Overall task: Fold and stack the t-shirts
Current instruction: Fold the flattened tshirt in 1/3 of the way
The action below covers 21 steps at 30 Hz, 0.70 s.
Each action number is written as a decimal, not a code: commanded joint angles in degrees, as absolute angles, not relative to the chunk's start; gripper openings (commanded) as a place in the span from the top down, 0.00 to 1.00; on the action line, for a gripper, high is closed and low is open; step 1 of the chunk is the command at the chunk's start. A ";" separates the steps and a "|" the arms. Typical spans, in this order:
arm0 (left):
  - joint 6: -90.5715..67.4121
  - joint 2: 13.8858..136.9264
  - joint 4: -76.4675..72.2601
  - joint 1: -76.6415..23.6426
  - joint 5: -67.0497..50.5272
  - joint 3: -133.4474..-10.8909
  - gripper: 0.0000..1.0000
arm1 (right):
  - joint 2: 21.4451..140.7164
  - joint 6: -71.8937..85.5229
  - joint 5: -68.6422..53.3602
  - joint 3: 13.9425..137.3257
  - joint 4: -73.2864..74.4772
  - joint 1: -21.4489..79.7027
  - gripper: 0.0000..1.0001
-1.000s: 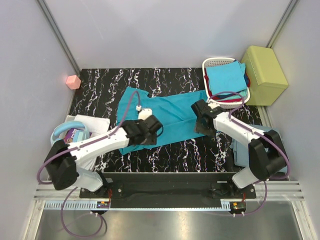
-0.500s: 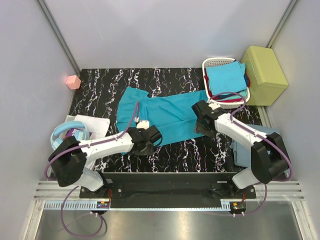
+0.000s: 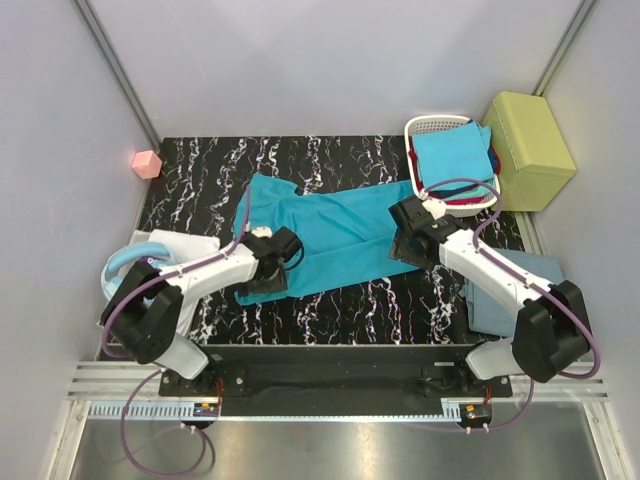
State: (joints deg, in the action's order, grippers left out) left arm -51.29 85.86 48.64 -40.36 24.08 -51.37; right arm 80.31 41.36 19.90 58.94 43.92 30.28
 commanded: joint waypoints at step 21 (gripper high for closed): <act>-39.56 91.84 48.60 -24.70 32.08 -58.70 0.30 | 74.88 39.64 20.92 58.71 45.26 30.32 0.35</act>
State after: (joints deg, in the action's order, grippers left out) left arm -42.81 91.48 48.60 -25.61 28.10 -54.57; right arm 76.29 40.29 20.01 58.89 44.88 30.28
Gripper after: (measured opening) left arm 0.702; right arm 0.647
